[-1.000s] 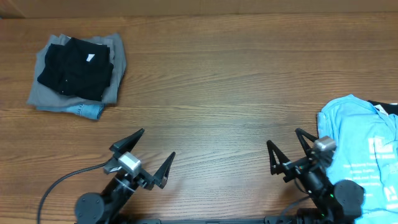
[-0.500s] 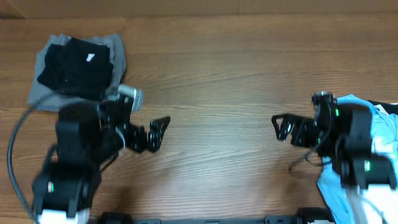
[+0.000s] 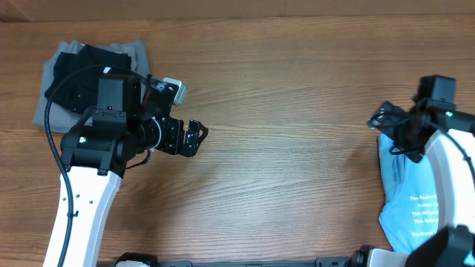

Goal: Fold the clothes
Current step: 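Reach the right gripper to the light-blue T-shirt and grasp its edge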

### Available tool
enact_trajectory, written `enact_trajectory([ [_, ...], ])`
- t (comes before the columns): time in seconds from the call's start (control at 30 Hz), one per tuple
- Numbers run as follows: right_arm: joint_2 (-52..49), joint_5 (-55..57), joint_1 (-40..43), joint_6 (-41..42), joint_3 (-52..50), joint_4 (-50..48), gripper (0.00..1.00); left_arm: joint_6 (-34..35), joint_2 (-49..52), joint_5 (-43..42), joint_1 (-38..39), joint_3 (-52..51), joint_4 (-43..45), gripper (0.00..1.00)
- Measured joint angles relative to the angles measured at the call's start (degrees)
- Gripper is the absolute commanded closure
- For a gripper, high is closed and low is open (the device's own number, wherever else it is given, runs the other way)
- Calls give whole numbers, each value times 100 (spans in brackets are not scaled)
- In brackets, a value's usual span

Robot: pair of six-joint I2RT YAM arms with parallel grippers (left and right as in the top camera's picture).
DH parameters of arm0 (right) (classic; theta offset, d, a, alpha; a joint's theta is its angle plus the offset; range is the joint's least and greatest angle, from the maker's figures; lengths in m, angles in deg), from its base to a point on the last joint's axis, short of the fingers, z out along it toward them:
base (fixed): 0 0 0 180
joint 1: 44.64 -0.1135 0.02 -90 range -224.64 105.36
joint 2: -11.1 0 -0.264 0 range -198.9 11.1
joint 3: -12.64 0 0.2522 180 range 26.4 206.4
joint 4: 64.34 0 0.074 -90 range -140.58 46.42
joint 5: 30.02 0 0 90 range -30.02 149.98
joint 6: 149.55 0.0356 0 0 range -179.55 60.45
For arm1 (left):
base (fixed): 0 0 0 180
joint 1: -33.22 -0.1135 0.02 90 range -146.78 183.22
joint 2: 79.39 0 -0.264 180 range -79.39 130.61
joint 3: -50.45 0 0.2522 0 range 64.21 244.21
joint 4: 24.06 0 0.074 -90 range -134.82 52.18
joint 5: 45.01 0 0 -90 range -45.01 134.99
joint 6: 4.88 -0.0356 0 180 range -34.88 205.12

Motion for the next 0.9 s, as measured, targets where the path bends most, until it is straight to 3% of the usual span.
enact_trajectory([
  [0.13, -632, -24, 498, 103, 4, -319, 5, 0, 0, 2, 0, 0, 24, 0],
  [0.33, -1303, -105, 535, 146, 4, -671, 19, 0, 0, 2, 0, 0, 22, 0],
  [0.37, -1388, -109, 522, 151, 4, -664, 24, 0, 0, 2, 0, 0, 24, 0],
  [0.43, -1598, -109, 520, 155, 4, -649, 52, 0, 0, 7, 0, 0, 20, 0],
  [0.5, -1818, -125, 516, 162, 4, -636, 64, 0, 0, 31, 0, 0, 15, 0],
  [0.6, -2035, -120, 514, 173, 4, -649, 71, 0, 0, 129, 0, 0, 13, 0],
  [0.73, -2033, -87, 516, 157, 9, -695, 96, 0, 0, 201, 0, 0, 13, 0],
  [0.9, -2033, -109, 514, 175, 55, -708, 96, 0, 0, 219, 0, 0, 7, 0],
])
